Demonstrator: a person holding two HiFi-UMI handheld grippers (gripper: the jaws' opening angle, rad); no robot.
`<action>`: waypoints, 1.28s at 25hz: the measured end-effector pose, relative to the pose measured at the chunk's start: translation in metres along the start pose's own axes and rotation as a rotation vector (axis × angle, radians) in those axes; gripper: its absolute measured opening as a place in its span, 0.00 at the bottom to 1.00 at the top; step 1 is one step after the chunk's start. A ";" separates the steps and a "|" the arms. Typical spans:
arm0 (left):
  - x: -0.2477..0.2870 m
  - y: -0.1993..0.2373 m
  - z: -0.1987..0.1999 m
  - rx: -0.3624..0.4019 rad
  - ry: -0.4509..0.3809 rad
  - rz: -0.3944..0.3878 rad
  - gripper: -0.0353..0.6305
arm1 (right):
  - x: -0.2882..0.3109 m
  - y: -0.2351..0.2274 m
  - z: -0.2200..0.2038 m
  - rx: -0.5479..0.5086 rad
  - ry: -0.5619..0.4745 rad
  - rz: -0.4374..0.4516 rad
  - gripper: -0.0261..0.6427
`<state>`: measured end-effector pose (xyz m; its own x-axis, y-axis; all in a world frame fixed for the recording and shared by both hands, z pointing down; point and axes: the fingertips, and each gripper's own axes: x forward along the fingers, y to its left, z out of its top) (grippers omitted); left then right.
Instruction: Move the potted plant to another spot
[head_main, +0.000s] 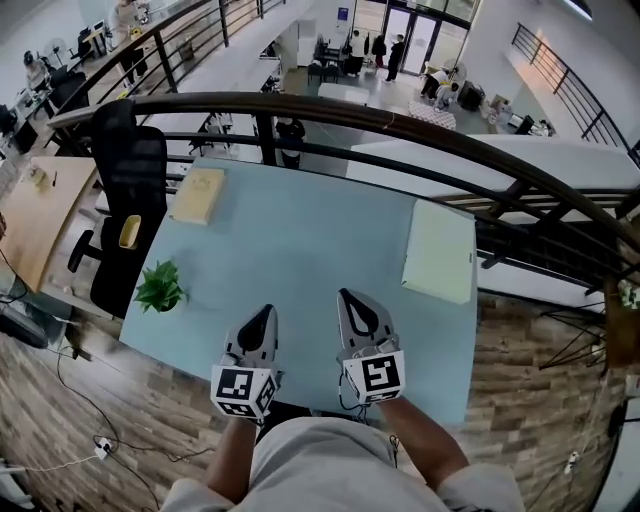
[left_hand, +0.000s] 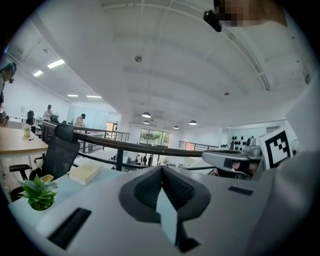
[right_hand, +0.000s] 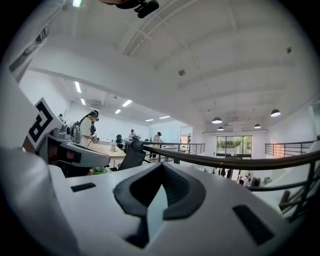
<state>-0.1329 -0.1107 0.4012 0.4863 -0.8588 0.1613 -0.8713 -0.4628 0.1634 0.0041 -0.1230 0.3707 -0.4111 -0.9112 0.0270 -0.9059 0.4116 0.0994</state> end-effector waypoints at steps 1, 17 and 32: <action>0.000 -0.003 0.005 0.000 -0.013 0.003 0.07 | -0.003 0.000 0.005 -0.005 -0.011 0.005 0.04; -0.007 -0.016 0.019 0.029 -0.062 0.033 0.07 | -0.015 -0.008 0.016 -0.030 -0.025 0.011 0.04; -0.001 -0.018 0.018 0.033 -0.064 0.014 0.07 | -0.012 -0.019 0.007 0.055 0.002 0.011 0.04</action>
<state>-0.1186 -0.1050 0.3810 0.4697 -0.8770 0.1010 -0.8803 -0.4566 0.1288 0.0252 -0.1201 0.3612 -0.4209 -0.9066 0.0301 -0.9056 0.4218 0.0442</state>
